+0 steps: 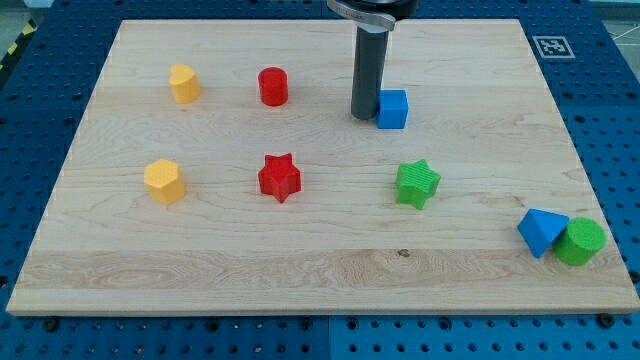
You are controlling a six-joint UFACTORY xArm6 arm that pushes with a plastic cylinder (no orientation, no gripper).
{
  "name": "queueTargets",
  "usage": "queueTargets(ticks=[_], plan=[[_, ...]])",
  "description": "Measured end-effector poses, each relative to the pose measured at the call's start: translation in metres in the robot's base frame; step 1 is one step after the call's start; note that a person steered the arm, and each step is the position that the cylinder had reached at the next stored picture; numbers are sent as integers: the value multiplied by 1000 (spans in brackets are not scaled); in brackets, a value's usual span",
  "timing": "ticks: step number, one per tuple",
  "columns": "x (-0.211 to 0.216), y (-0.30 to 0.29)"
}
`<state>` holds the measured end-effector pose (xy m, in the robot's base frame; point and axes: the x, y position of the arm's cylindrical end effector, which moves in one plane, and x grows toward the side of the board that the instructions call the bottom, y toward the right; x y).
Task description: Push the blue cube to the green star
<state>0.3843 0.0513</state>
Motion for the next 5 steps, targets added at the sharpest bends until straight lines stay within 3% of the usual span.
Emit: queueTargets(ticks=[1,3,5], plan=[[18,0],[-52,-3],[-31,40]])
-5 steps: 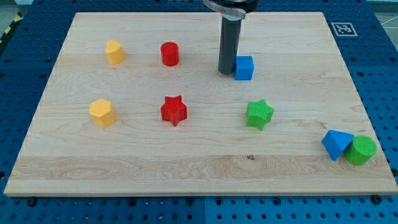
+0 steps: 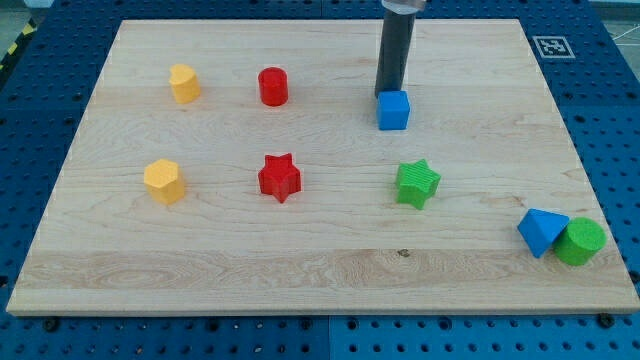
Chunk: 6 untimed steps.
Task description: Push the blue cube to the green star
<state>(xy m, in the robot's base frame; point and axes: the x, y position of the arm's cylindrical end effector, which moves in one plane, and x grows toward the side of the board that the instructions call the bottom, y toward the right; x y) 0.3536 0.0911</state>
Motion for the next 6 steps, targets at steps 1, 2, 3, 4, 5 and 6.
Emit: queueTargets(ticks=[1,2,3,4,5,6], plan=[[8,9],[41,9],[67,9],[75,9],[61,14],[19,-2]])
